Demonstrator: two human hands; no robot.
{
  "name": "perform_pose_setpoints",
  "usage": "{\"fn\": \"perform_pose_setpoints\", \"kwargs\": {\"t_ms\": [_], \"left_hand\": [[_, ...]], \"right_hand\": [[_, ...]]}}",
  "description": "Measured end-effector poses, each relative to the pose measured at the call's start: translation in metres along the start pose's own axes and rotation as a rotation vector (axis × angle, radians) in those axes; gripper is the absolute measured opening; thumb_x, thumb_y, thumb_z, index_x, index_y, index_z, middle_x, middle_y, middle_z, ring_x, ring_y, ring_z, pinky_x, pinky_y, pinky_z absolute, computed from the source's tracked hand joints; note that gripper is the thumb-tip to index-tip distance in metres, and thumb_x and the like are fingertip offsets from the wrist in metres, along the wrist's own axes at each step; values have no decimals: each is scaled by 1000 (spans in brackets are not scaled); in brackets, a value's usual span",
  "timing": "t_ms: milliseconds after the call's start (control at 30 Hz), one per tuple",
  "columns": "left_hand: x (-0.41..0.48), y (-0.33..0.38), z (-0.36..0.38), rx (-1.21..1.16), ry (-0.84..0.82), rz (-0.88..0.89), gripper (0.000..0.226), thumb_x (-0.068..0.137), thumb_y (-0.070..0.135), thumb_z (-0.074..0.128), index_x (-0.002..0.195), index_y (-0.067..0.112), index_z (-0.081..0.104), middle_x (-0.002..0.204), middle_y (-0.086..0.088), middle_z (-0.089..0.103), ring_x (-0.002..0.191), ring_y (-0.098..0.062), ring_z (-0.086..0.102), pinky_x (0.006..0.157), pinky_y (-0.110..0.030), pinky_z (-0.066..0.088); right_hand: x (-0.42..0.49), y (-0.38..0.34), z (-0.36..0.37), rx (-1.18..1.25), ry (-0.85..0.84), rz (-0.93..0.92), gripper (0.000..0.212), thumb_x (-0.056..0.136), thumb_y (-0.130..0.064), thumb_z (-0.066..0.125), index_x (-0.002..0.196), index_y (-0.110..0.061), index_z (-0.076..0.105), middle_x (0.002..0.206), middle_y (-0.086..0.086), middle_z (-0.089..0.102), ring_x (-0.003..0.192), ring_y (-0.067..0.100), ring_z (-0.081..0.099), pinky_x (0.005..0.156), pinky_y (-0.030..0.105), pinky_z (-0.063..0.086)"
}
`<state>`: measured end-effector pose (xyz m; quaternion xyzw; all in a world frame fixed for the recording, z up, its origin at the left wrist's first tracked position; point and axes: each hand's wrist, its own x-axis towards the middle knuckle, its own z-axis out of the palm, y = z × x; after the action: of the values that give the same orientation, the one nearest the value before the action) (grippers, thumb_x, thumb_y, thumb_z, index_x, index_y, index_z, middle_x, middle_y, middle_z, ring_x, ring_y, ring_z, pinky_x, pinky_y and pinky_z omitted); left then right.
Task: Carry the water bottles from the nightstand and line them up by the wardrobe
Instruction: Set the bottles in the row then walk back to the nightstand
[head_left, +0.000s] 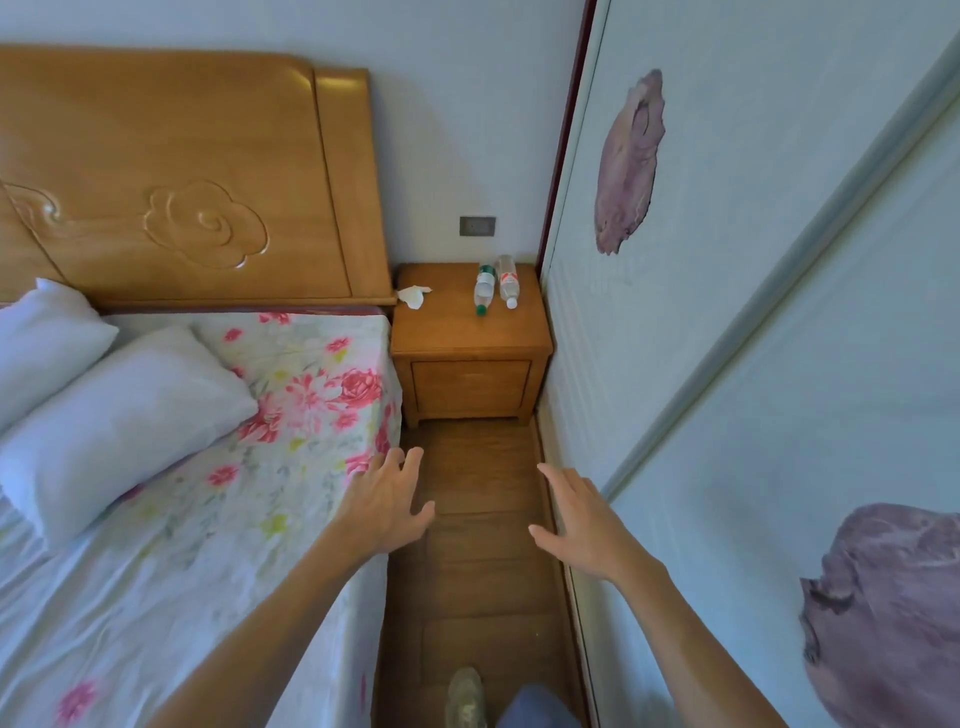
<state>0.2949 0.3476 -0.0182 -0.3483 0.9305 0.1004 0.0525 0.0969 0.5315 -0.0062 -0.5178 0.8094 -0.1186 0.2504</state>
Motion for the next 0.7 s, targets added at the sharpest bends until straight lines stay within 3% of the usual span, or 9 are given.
{"fn": "perform_pose_setpoints", "kwargs": {"t_ms": [300,500,700], "left_hand": [[70,-13,-5,17,-29,0,72,90,59,44,148,19,25,145,-5,42,126,-23,48,96,-32,49],[140,-26,-12,-33,-49,-14,70,90,56,47,145,18,28,139,-6,46,123,-25,49,96,-36,50],[218,-39,-38,-49,-83,-28,66,91,54,48,143,19,30,140,-5,45,125,-24,48,97,-32,48]], "right_hand": [[82,13,-23,-17,-1,0,77,97,-42,56,156,-20,13,151,3,34,131,20,44,104,32,43],[159,27,-44,39,61,-45,71,97,-40,56,155,-20,20,151,1,36,135,15,42,104,24,37],[243,45,-75,66,68,-38,71,96,-41,57,155,-21,21,154,0,35,140,16,37,111,29,38]]}}
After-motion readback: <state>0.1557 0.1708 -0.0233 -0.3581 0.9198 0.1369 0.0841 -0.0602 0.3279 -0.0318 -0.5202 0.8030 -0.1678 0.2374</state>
